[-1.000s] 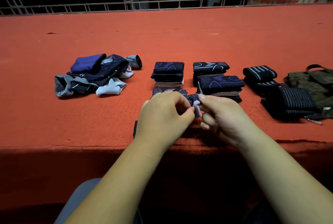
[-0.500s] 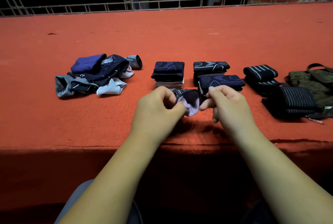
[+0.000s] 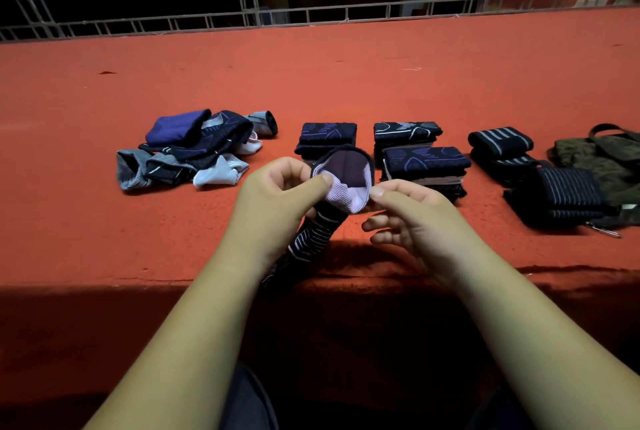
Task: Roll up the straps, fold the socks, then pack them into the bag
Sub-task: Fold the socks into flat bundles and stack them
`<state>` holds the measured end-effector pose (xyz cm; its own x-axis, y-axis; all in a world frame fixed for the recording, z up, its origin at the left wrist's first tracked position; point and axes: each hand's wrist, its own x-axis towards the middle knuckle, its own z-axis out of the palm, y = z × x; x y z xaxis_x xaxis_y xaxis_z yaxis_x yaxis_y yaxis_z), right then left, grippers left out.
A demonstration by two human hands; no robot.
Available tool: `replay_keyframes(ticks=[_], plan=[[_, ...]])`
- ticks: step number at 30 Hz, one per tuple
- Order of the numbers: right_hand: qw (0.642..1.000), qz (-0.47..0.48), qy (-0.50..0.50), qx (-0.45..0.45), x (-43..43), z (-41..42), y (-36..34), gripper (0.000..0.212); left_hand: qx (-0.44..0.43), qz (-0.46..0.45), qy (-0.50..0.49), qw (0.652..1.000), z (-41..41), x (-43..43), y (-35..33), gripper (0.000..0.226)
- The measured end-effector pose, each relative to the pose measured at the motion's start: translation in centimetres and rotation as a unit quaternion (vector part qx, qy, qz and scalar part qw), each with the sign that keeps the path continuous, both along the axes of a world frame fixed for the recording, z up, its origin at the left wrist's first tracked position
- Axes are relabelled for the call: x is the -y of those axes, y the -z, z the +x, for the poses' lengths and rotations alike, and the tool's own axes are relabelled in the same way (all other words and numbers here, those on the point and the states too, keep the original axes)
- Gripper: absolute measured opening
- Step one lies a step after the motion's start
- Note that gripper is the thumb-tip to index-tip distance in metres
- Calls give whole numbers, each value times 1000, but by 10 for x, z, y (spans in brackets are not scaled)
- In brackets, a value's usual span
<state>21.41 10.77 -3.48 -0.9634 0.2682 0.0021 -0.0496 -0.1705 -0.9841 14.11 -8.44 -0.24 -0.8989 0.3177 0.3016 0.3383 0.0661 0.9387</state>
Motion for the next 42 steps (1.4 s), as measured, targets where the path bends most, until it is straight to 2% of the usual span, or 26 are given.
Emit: replay_keyframes(ticks=[7,11,18,20,23,26,27,30,31,32,34,37,39,42], plan=[[990,133,20,-34,17,26,-15,13,4,-29,39,999,20,13,-8,28],[982,177,58,-30,26,39,-22,21,-17,-54,10,998,34,21,-15,27],[936,302,163,-83,40,66,-40,20,-42,-25,-45,998,60,36,-33,16],[929,304,171,-124,44,72,-46,19,-62,-28,-52,996,69,40,-40,26],[948,249,131,-151,43,80,-54,19,-82,-26,-48,995,80,46,-51,22],[964,203,50,-163,44,83,-53,19,-46,-6,-46,998,82,47,-57,24],[965,200,14,-169,45,84,-50,24,-15,16,-43,999,81,46,-57,28],[963,197,-84,-167,44,84,-39,79,90,79,-37,992,75,45,-56,25],[958,206,-108,-166,43,85,-37,89,124,92,-33,987,72,45,-54,21],[951,228,-123,-165,42,86,-36,86,157,99,-28,982,68,46,-52,19],[941,277,-119,-156,43,83,-32,55,212,109,-10,971,62,48,-47,23],[953,251,-71,-154,47,72,-23,18,254,111,6,961,53,48,-40,29],[963,224,-27,-149,49,64,-18,7,262,77,20,962,44,49,-33,27],[974,185,22,-131,47,53,-9,4,253,35,57,965,26,50,-16,31]])
